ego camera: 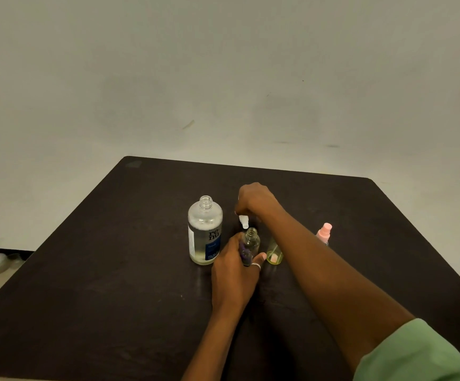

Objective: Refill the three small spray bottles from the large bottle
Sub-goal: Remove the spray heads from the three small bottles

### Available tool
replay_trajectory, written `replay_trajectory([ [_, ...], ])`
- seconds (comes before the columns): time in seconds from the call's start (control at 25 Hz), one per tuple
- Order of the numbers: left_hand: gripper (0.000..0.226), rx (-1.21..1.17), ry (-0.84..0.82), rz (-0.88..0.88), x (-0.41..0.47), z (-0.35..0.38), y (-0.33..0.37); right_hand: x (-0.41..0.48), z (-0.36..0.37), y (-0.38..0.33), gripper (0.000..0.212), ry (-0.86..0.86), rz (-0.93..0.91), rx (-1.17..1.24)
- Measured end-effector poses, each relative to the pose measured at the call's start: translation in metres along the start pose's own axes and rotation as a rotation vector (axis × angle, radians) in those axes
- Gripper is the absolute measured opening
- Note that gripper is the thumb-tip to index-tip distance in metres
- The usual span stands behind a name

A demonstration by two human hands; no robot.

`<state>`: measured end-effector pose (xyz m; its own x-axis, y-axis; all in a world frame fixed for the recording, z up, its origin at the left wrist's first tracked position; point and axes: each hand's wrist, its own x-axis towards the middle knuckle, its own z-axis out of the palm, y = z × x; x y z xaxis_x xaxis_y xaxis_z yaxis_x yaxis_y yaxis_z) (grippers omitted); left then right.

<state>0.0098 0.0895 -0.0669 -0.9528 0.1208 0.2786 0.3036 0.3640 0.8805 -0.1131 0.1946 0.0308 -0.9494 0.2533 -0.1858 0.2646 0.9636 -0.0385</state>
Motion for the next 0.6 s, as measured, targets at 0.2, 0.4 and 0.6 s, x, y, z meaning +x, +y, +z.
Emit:
replay_trajectory([
  [0.2, 0.068, 0.008, 0.019, -0.01, 0.0, 0.003, -0.004, -0.016, -0.029, 0.01, 0.025, 0.095, -0.017, -0.008],
  [0.4, 0.078, 0.011, 0.026, -0.062, -0.005, 0.0, -0.004, -0.04, -0.052, 0.023, 0.025, 0.169, -0.044, -0.02],
  [0.6, 0.077, 0.128, 0.034, -0.068, -0.049, -0.012, 0.008, -0.078, -0.062, 0.048, 0.031, 0.109, -0.186, -0.052],
])
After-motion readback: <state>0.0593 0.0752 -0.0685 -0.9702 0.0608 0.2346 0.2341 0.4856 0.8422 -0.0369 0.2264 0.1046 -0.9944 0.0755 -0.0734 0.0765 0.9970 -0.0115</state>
